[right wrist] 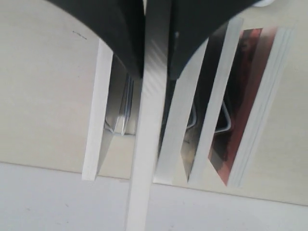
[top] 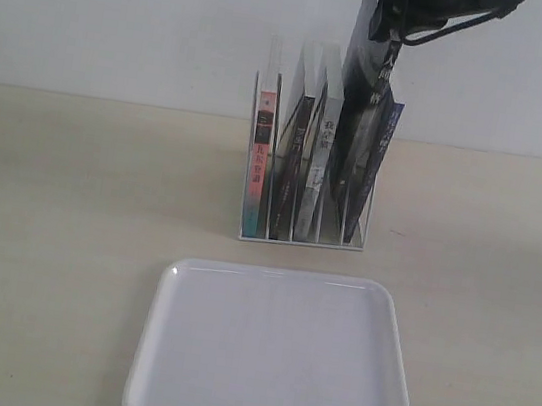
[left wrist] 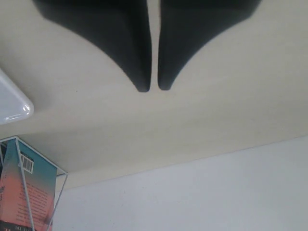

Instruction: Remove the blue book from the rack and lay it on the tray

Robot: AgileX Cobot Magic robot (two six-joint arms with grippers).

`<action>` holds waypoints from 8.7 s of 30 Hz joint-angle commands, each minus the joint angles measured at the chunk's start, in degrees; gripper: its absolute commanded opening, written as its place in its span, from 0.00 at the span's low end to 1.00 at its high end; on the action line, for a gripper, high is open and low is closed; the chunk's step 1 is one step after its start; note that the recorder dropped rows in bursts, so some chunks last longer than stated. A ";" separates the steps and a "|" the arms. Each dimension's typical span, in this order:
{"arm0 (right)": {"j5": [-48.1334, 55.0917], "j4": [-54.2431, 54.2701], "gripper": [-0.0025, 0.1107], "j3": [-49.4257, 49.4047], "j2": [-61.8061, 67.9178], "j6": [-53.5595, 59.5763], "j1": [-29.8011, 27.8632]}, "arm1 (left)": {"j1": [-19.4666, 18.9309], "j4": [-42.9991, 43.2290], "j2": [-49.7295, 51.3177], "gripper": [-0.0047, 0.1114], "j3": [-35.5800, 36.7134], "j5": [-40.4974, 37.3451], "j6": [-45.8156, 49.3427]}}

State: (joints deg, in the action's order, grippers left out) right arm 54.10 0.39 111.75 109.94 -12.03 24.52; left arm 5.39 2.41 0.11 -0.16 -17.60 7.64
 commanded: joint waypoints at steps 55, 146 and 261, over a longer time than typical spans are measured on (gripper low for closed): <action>-2.65 -5.87 0.02 0.22 1.63 -5.89 0.00 | 0.51 -0.47 -0.11 0.08 0.16 0.79 -0.58; -0.23 -10.05 0.48 10.68 10.21 -9.05 12.31 | 0.51 -0.47 -0.11 0.08 0.16 0.79 -0.58; 11.81 -25.63 0.03 32.20 23.34 -20.00 16.60 | 0.51 -0.47 -0.11 0.08 0.16 0.79 -0.58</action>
State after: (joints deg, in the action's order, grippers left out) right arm 67.79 -22.71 143.23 133.21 -31.75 41.15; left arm 5.39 2.41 0.11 -0.16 -17.60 7.64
